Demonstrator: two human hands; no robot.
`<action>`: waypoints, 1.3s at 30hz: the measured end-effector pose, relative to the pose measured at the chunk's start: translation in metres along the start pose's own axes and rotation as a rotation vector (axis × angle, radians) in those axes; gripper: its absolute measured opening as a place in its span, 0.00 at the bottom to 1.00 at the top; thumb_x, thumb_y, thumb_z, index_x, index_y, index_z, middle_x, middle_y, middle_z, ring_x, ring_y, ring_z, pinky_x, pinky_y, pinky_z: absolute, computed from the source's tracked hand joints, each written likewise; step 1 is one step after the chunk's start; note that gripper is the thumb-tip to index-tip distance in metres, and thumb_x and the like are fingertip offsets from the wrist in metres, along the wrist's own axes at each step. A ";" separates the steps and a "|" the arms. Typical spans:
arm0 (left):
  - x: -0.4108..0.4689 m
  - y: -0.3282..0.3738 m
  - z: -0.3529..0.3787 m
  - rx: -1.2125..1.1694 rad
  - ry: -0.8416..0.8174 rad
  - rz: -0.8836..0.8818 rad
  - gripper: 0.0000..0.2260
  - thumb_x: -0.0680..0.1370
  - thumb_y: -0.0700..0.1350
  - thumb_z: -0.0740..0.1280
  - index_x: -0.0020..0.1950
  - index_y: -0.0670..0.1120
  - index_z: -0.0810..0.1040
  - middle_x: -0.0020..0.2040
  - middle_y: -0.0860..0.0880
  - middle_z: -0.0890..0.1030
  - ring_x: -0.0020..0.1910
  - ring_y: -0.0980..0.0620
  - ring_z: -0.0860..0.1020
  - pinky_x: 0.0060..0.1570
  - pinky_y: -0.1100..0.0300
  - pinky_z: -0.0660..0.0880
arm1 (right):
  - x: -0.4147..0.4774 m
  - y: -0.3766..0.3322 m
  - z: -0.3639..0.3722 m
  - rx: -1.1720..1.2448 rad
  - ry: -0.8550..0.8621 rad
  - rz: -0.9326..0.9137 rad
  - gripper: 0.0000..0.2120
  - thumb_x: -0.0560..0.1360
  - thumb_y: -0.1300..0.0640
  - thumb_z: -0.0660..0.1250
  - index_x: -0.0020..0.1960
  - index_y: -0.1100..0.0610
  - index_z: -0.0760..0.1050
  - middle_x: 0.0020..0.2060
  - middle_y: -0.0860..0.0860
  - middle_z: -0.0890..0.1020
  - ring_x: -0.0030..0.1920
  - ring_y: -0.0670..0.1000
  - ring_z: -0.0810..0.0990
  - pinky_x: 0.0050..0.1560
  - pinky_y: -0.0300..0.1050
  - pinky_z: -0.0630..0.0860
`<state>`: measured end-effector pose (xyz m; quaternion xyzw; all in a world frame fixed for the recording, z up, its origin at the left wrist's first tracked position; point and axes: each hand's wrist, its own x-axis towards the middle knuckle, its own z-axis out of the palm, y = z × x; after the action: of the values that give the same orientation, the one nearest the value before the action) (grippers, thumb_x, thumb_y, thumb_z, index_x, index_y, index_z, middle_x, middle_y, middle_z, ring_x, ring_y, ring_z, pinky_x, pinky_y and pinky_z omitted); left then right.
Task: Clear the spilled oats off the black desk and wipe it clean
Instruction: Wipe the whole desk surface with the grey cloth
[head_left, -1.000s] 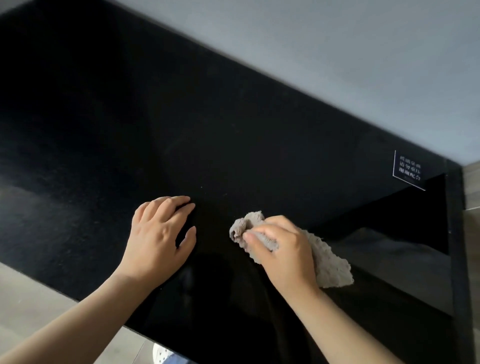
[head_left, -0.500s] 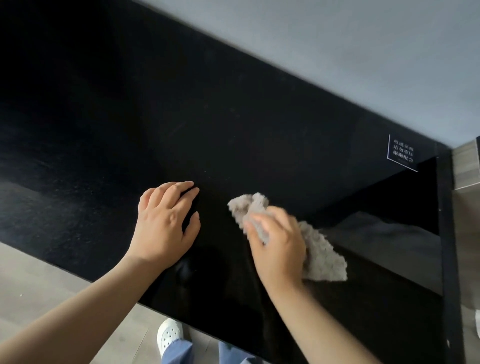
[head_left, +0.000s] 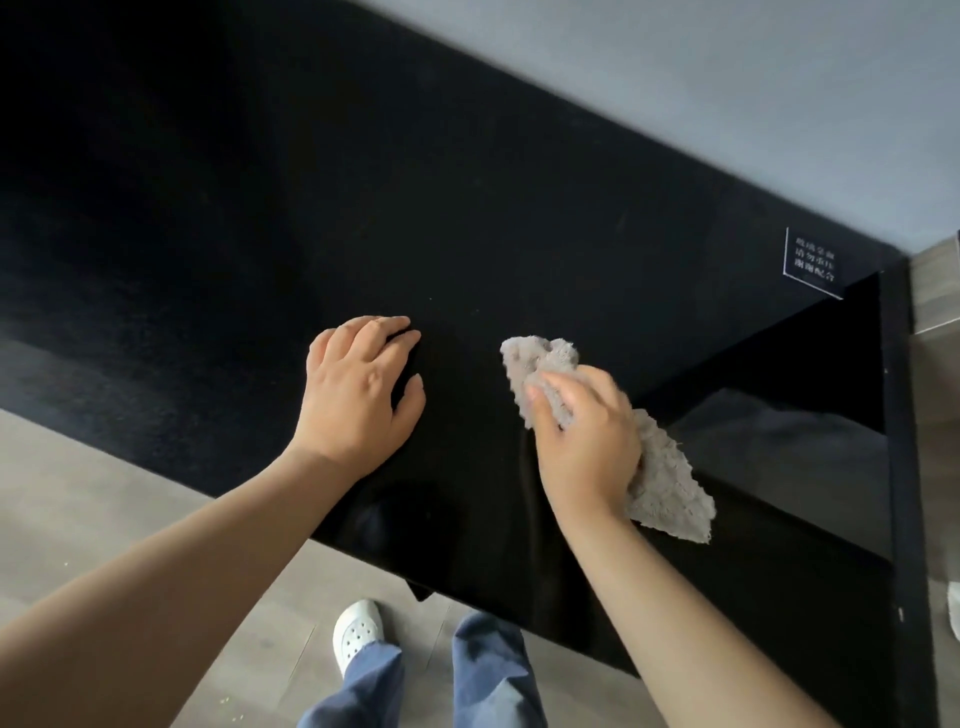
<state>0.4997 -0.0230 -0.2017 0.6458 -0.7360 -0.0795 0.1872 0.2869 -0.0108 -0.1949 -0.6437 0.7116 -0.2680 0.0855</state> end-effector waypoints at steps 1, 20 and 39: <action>0.000 -0.003 -0.001 -0.002 -0.024 0.016 0.20 0.76 0.50 0.61 0.63 0.44 0.78 0.65 0.48 0.76 0.66 0.45 0.71 0.65 0.48 0.62 | -0.019 -0.002 -0.001 0.013 -0.014 -0.050 0.09 0.75 0.48 0.68 0.51 0.50 0.82 0.50 0.44 0.79 0.47 0.47 0.76 0.40 0.37 0.70; -0.134 -0.039 -0.052 0.015 -0.094 -0.103 0.23 0.78 0.53 0.58 0.68 0.43 0.74 0.67 0.46 0.73 0.67 0.45 0.68 0.69 0.47 0.59 | -0.129 -0.030 -0.012 0.019 -0.081 -0.112 0.06 0.74 0.54 0.69 0.51 0.51 0.81 0.52 0.47 0.78 0.47 0.50 0.75 0.43 0.41 0.73; -0.130 -0.030 -0.090 -0.093 -0.158 -0.197 0.17 0.77 0.48 0.63 0.64 0.44 0.78 0.64 0.47 0.75 0.65 0.43 0.71 0.64 0.44 0.68 | -0.039 -0.047 -0.085 0.318 -0.041 0.150 0.07 0.75 0.55 0.70 0.52 0.54 0.81 0.50 0.44 0.78 0.51 0.40 0.76 0.52 0.29 0.70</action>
<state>0.5737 0.1113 -0.1523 0.6973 -0.6769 -0.1822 0.1498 0.2947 0.0486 -0.1092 -0.5726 0.7043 -0.3569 0.2206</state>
